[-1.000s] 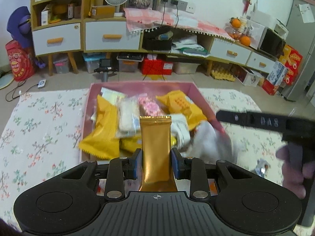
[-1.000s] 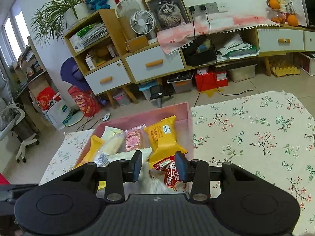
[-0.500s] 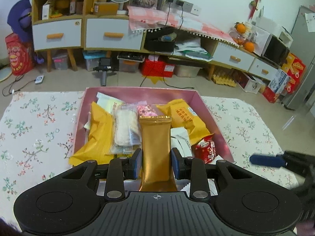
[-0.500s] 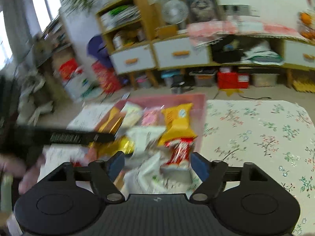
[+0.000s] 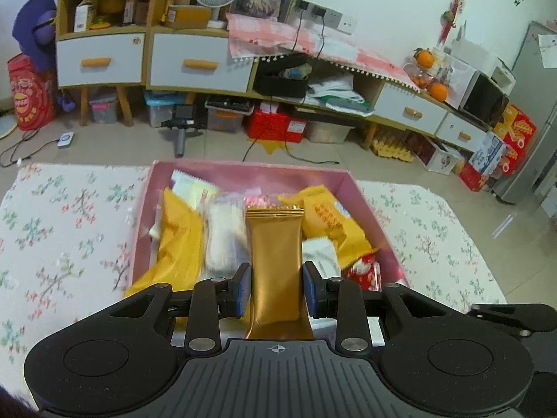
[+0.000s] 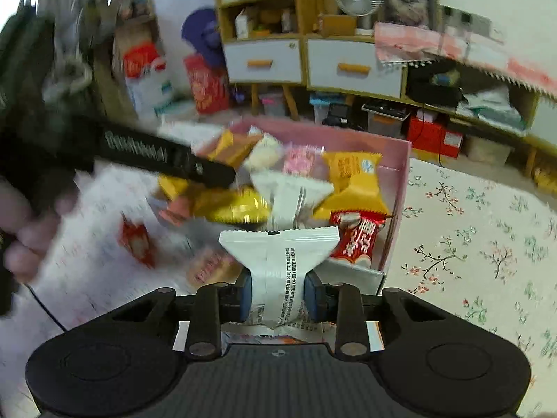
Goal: Organize snacks
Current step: 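Carry both held snacks into the pink box and open both tools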
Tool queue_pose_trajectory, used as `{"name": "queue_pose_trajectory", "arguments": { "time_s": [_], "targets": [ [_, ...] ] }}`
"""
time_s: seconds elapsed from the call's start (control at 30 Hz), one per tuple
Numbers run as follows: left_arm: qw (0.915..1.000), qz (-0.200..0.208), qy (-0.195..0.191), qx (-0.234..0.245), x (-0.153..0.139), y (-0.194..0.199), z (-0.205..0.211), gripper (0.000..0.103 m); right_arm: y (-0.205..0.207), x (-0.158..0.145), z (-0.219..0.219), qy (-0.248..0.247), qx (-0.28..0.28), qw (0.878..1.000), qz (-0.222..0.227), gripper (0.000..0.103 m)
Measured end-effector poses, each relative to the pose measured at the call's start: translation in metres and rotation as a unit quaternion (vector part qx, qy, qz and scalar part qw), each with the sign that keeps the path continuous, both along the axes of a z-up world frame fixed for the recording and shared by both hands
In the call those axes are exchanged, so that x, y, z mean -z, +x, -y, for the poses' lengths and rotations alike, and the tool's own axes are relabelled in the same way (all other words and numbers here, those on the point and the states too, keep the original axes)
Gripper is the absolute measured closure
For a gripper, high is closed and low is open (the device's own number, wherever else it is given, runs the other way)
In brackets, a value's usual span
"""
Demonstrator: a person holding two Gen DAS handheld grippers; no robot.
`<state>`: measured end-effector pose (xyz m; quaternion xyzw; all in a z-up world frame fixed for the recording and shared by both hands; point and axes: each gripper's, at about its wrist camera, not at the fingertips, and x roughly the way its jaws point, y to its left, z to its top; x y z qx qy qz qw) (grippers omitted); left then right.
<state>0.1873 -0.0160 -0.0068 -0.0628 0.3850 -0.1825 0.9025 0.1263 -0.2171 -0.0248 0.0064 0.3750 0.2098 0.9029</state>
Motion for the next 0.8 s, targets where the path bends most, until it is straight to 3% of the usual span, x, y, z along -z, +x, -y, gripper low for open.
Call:
{"name": "queue_pose_trajectory", "arguments": {
  "time_s": [0.17,0.33,0.57,0.63,0.73,0.8],
  "targets": [
    [0.9998,0.0,-0.02,0.006,-0.002,0.022,0.005,0.075,0.009,-0.024,0.016,0.068,0.056,0.996,0.018,0.103],
    [0.9996,-0.003,-0.024,0.011,-0.001,0.047,0.018,0.075,0.033,-0.024,0.012,0.051,0.111,0.992,0.028,0.103],
    [0.9993,0.012,-0.02,0.03,0.004,0.068,0.036,0.075,0.051,-0.005,0.007,0.033,0.118,0.992,0.003,0.103],
    [0.999,0.015,-0.024,0.033,0.01,0.073,0.037,0.074,0.049,-0.003,0.009,0.039,0.12,0.992,0.0,0.099],
    [0.999,0.01,-0.028,0.032,0.017,0.074,0.034,0.061,0.047,-0.008,0.012,0.051,0.125,0.991,0.002,0.084],
    [0.9988,0.011,-0.039,0.029,0.018,0.07,0.031,0.05,0.045,-0.011,0.015,0.055,0.126,0.991,0.007,0.081]
  ]
}}
